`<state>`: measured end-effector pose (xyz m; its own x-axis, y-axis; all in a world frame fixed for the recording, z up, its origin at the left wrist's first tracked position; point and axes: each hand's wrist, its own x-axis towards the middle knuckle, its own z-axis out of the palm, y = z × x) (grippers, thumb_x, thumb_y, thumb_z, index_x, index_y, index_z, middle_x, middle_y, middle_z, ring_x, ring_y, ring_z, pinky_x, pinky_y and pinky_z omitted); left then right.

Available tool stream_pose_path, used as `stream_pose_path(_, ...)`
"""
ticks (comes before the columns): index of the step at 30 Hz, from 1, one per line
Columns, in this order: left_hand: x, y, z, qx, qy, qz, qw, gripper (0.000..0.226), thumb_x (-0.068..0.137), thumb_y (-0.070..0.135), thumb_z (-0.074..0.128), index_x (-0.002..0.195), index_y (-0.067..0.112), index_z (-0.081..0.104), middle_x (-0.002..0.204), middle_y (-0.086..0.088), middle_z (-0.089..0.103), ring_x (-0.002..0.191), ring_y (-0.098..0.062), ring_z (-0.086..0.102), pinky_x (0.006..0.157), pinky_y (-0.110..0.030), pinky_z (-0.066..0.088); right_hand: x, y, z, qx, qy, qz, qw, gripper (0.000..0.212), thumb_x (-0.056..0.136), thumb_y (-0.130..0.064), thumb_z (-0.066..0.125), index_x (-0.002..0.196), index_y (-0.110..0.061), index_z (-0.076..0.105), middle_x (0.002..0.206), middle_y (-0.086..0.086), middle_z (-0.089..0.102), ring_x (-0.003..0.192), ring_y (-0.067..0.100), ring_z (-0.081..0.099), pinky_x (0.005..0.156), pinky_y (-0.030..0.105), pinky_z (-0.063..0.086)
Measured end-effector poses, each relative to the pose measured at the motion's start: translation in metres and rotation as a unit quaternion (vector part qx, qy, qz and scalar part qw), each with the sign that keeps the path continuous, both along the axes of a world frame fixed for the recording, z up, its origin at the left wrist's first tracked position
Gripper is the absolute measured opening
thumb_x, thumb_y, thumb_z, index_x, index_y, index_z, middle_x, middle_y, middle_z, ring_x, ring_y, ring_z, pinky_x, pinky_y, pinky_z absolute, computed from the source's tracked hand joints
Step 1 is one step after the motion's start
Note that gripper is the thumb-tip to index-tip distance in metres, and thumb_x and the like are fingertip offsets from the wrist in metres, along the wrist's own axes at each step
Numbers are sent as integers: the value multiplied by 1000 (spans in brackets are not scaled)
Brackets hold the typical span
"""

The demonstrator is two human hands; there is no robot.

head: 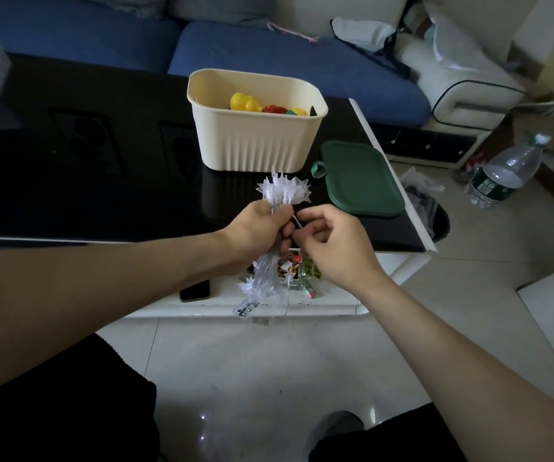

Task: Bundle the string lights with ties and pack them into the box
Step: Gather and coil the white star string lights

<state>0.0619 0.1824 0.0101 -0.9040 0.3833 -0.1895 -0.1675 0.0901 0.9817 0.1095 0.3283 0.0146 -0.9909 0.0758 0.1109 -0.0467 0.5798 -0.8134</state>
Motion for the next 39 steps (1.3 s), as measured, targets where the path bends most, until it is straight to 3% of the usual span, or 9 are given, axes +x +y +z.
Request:
stream_pose_path(2,-2,1,2,11,6,31,999,45,106,22,39,64,7,48,55,-11,48,50,-22,46,57,-35,47,-1,3,4,-16,-18,-5,1000,6,91,-25,73,85,-23,74,68,-10,69,61,4,61,62,25,54)
stream_pose_path(4,-6,0,3,29,11,77,997,42,106,23,39,67,9,49,60,-8,50,52,-20,48,62,-38,47,-1,7,7,-8,-39,9,999,22,93,-34,70,76,-21,74,61,-14,66,56,-2,56,56,14,44)
stream_pose_path(8,-17,-8,10,34,27,164,985,43,107,24,35,74,5,55,63,-9,59,56,-21,57,63,-37,53,2,16,11,-6,-127,58,990,34,95,-36,67,70,-12,71,68,3,67,61,3,57,67,20,47)
stream_pose_path(12,-27,-15,16,97,-22,185,978,44,108,24,33,86,-2,61,76,-10,70,73,-26,70,71,-36,57,4,27,15,-170,-253,102,947,28,96,-24,65,73,-8,67,70,8,67,70,22,69,70,30,59)
stream_pose_path(19,-23,-15,22,159,-57,166,972,42,108,23,34,86,-4,58,67,-9,69,69,-27,71,76,-39,59,3,44,17,-278,-305,3,911,23,80,-25,77,95,-9,70,60,1,54,48,13,54,84,45,60)
stream_pose_path(22,-25,-16,23,192,-79,191,959,25,107,21,40,91,4,49,64,-6,53,51,-20,56,63,-37,55,2,55,11,-228,-319,-37,919,22,80,-30,81,80,-11,70,60,-1,56,47,10,48,81,43,61)
stream_pose_path(27,-23,-13,21,173,-69,152,971,23,106,22,43,87,11,48,58,-1,41,50,-16,43,58,-33,50,3,64,11,-10,-272,4,962,22,86,-34,78,89,-12,74,47,-17,53,52,4,50,64,26,53)
stream_pose_path(33,-10,-5,11,112,-52,77,989,21,105,23,47,96,5,52,62,-3,44,50,-17,47,56,-32,52,8,48,22,31,-219,166,961,14,96,-11,66,98,-18,78,67,-19,69,58,-5,56,61,18,46)
stream_pose_path(39,1,6,2,60,-66,51,995,23,105,26,45,100,5,53,66,-2,46,52,-15,46,51,-29,48,8,36,19,-11,-126,128,984,18,81,-13,83,85,-12,66,70,4,73,55,17,67,56,27,53)
